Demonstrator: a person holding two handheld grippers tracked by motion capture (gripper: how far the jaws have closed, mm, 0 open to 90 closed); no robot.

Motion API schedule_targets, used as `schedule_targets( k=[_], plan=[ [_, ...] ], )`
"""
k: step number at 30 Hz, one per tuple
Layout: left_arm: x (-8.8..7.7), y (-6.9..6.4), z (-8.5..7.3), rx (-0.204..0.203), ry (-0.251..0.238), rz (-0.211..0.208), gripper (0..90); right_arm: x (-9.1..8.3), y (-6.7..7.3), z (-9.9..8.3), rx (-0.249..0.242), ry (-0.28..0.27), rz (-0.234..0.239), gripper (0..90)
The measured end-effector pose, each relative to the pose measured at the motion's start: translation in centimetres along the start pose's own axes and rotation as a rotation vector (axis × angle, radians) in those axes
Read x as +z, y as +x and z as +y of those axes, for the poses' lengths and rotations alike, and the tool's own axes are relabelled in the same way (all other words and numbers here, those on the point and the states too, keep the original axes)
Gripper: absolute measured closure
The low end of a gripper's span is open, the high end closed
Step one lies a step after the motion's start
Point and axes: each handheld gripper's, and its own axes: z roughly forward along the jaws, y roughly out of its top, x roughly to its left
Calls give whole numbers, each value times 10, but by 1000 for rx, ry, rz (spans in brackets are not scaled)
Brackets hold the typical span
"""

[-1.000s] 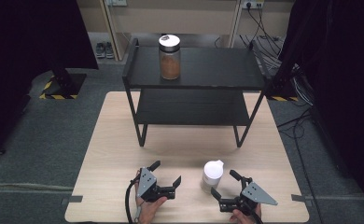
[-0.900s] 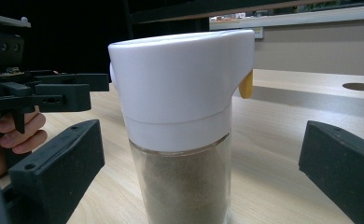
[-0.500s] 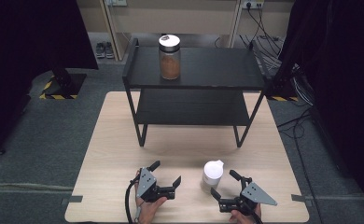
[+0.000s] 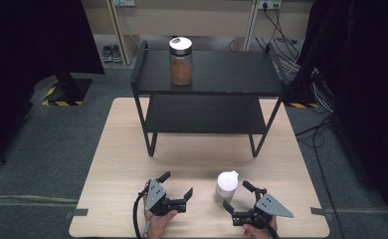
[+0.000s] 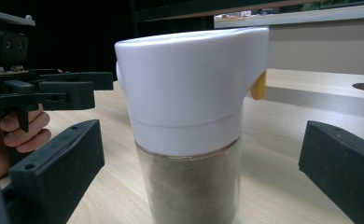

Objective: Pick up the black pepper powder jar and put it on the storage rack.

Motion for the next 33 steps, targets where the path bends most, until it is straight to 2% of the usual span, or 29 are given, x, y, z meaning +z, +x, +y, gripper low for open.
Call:
schedule_targets(
  k=[7,16,24,33],
  plan=[
    [0,0,1,0,4,1,1,7,-1,1,-6,5,17,6],
    [2,1,2,-3,8,-3,1,11,-1,2,-20,7,18,113],
    [2,1,2,0,11,-2,1,17,-1,7,-41,32,27,190],
    [1,0,1,3,6,-3,1,25,2,13,-48,65,15,256]
  ],
)
